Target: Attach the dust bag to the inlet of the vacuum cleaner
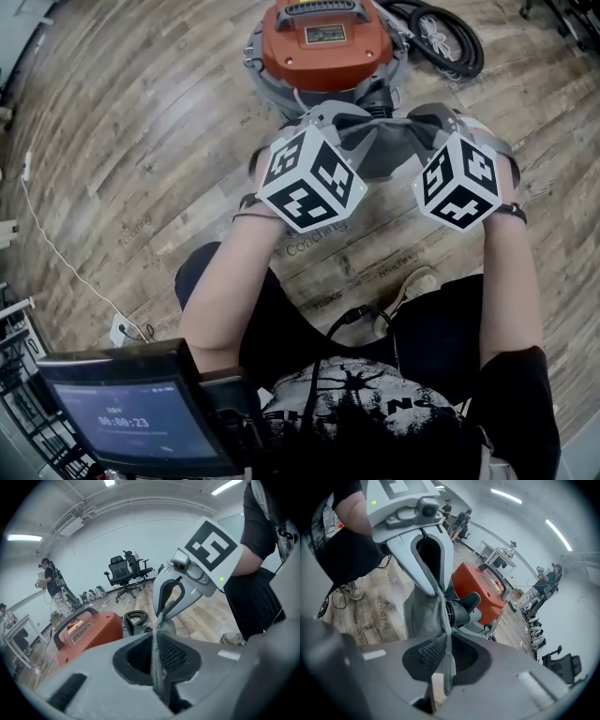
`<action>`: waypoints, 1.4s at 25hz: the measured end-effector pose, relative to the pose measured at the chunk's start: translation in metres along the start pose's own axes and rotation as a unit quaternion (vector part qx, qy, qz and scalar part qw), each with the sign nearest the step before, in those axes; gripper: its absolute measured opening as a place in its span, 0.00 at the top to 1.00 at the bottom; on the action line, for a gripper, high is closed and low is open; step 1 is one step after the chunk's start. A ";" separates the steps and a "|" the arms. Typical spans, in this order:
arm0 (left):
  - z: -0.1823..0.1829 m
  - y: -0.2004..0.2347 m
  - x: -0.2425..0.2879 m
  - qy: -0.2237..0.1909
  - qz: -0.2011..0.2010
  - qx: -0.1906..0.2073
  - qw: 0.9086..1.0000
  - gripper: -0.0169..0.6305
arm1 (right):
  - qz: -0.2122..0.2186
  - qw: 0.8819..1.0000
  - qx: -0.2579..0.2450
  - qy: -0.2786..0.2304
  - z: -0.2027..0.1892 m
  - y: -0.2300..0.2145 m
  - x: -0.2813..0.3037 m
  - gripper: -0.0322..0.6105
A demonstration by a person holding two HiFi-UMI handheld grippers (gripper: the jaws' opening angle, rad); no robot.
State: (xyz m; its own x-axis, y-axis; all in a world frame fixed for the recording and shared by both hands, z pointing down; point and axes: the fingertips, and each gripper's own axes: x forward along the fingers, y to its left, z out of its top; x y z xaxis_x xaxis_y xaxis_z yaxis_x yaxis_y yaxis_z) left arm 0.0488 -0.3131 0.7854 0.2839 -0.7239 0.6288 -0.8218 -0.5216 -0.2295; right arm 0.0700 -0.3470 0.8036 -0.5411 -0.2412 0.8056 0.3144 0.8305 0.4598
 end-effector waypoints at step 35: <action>-0.035 -0.003 0.006 0.005 -0.016 -0.028 0.999 0.93 | 0.015 0.998 -0.009 -0.058 0.030 -0.001 -0.010 0.89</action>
State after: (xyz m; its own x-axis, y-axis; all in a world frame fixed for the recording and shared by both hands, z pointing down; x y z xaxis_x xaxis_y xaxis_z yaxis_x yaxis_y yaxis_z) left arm 0.0358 -0.2999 0.8154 0.3066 -0.7025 0.6423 -0.8388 -0.5184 -0.1666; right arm 0.0514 -0.3303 0.7837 -0.6180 -0.1560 0.7706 0.3455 0.8266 0.4443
